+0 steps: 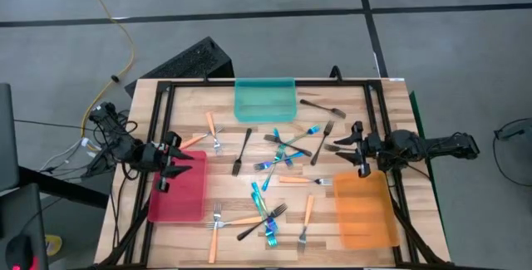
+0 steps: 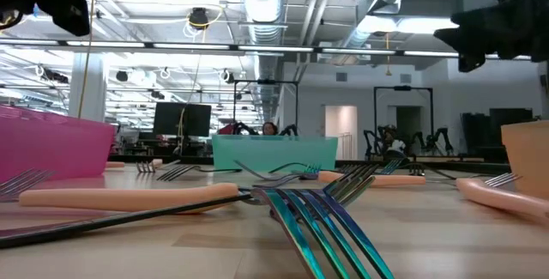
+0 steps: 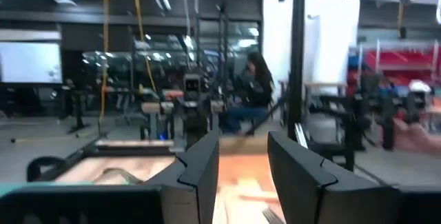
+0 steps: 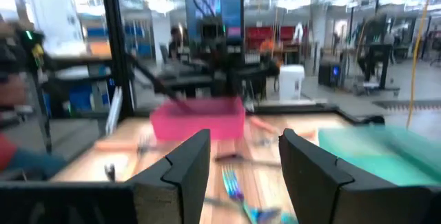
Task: Sort silverware by color (type)
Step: Put the black fork into the orange bin
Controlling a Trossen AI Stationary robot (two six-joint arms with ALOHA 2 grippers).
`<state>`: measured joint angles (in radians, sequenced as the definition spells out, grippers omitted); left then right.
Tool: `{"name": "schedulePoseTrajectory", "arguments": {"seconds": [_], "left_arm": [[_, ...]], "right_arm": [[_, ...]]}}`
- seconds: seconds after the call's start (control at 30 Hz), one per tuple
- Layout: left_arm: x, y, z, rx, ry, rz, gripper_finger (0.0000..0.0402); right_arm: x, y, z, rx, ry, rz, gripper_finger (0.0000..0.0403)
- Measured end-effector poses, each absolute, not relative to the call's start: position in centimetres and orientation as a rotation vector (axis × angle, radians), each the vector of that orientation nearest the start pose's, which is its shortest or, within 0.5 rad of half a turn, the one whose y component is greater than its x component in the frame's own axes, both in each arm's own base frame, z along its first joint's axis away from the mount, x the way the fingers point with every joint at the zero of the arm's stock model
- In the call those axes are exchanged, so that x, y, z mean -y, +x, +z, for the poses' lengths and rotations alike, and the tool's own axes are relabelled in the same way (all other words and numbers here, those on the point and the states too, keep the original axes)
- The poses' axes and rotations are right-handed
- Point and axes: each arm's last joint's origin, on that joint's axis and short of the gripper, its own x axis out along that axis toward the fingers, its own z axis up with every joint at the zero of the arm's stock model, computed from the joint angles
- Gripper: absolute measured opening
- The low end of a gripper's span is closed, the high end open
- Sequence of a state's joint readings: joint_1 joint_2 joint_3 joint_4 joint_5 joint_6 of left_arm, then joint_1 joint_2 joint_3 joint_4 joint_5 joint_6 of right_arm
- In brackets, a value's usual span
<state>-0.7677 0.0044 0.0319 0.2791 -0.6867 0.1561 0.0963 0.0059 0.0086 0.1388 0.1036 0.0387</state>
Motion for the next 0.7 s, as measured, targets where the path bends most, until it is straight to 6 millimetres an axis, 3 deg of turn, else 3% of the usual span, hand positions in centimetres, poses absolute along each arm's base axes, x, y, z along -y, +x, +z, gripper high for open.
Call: {"name": "schedulePoseTrajectory", "arguments": {"seconds": [0.23,0.37,0.57,0.7], "left_arm": [[3.8,7.2,20.7,0.257,-0.107,0.145,0.0112],[3.0,6.7,22.6,0.259,-0.154,0.250,0.0112],[1.8,5.4,26.5,0.270,-0.179,0.234,0.0112],[1.3,4.9,27.4,0.215,-0.151,0.228,0.0112]], "right_arm": [[-0.6,9.4,19.1,0.220,0.164,0.003,0.0194],[-0.5,9.3,19.5,0.264,0.184,-0.019,0.0194],[0.1,8.9,20.5,0.385,0.230,-0.147,0.0194],[0.2,8.7,20.9,0.436,0.262,-0.159,0.0194]]}}
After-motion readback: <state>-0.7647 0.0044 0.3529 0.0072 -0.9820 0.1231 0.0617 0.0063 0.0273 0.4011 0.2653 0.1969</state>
